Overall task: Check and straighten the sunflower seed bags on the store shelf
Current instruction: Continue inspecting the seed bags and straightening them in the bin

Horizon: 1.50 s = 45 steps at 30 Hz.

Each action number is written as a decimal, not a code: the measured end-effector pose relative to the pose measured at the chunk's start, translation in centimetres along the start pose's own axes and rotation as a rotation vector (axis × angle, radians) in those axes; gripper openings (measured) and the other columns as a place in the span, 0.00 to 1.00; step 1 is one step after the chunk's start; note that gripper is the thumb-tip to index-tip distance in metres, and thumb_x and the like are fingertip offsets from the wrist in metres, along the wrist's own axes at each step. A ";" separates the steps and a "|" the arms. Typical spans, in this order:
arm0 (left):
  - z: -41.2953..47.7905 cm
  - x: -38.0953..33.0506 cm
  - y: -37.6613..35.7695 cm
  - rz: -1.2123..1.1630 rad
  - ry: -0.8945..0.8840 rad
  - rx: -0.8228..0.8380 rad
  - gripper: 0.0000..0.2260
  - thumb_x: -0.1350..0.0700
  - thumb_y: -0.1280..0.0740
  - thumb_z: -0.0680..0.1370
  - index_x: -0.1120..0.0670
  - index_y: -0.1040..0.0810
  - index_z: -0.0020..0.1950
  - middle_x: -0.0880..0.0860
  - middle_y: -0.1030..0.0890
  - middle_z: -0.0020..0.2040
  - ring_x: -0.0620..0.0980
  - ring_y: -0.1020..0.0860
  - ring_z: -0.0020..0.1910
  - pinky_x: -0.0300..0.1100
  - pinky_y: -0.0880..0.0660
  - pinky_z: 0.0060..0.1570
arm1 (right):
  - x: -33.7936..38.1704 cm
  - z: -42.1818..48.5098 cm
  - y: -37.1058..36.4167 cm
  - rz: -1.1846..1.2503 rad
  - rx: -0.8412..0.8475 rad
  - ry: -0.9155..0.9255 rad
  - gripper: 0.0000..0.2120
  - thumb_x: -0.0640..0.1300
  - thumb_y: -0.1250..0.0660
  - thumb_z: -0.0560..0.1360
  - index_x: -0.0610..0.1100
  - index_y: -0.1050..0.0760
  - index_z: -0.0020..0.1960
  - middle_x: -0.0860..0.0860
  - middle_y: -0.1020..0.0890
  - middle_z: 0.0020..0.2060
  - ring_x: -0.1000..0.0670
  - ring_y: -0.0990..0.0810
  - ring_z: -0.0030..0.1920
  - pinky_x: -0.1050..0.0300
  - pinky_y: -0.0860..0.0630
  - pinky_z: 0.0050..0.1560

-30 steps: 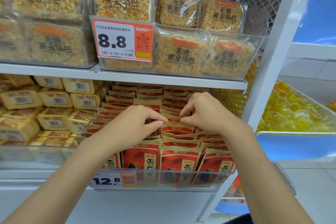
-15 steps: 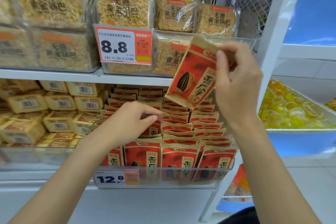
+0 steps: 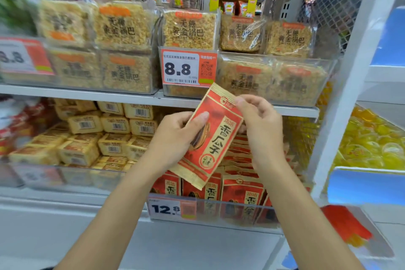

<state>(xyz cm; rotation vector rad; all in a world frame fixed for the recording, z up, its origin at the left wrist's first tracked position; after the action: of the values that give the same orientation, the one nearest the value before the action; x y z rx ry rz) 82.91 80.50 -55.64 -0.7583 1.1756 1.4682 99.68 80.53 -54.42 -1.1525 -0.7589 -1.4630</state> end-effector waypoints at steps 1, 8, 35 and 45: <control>-0.1 0.0 0.0 -0.034 0.010 -0.034 0.17 0.46 0.37 0.81 0.58 0.17 0.49 0.54 0.14 0.42 0.53 0.15 0.40 0.55 0.20 0.48 | -0.6 0.0 0.0 0.025 0.003 -0.060 0.10 0.49 0.32 0.78 0.43 0.24 0.54 0.51 0.15 0.37 0.54 0.17 0.37 0.61 0.24 0.34; -0.6 0.7 -1.0 -0.234 0.176 -0.005 0.20 0.42 0.40 0.81 0.55 0.17 0.52 0.55 0.14 0.46 0.56 0.15 0.46 0.50 0.19 0.49 | -0.6 -0.6 -0.2 -0.304 0.070 0.111 0.19 0.49 0.36 0.80 0.36 0.19 0.39 0.50 0.15 0.33 0.54 0.18 0.31 0.59 0.26 0.32; -1.0 2.0 1.3 -0.452 0.171 -0.426 0.17 0.44 0.40 0.82 0.53 0.17 0.46 0.52 0.14 0.41 0.51 0.15 0.41 0.48 0.18 0.44 | -1.4 -4.5 -4.2 -0.398 0.704 -0.042 0.26 0.40 0.26 0.72 0.56 0.34 0.64 0.53 0.16 0.47 0.56 0.18 0.37 0.61 0.22 0.36; -1.1 -1.8 -0.1 -0.375 -0.065 -0.095 0.27 0.35 0.40 0.75 0.48 0.30 0.69 0.50 0.20 0.62 0.43 0.19 0.57 0.44 0.21 0.57 | 0.6 -4.7 -3.7 -0.985 0.528 0.608 0.42 0.49 0.31 0.71 0.60 0.50 0.78 0.57 0.26 0.46 0.53 0.27 0.47 0.54 0.27 0.52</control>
<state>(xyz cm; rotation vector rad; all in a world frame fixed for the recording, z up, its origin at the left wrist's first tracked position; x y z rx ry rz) 83.29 78.84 -54.36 -0.9339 0.8629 1.2297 94.95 76.82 -54.90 0.1648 -1.2348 -2.0625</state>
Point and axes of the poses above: each hand's wrist, its own z-axis towards the middle knuckle, its own y-axis out of the back of the hand, x = y × z, the point moved 6 cm from there along z, towards the middle knuckle
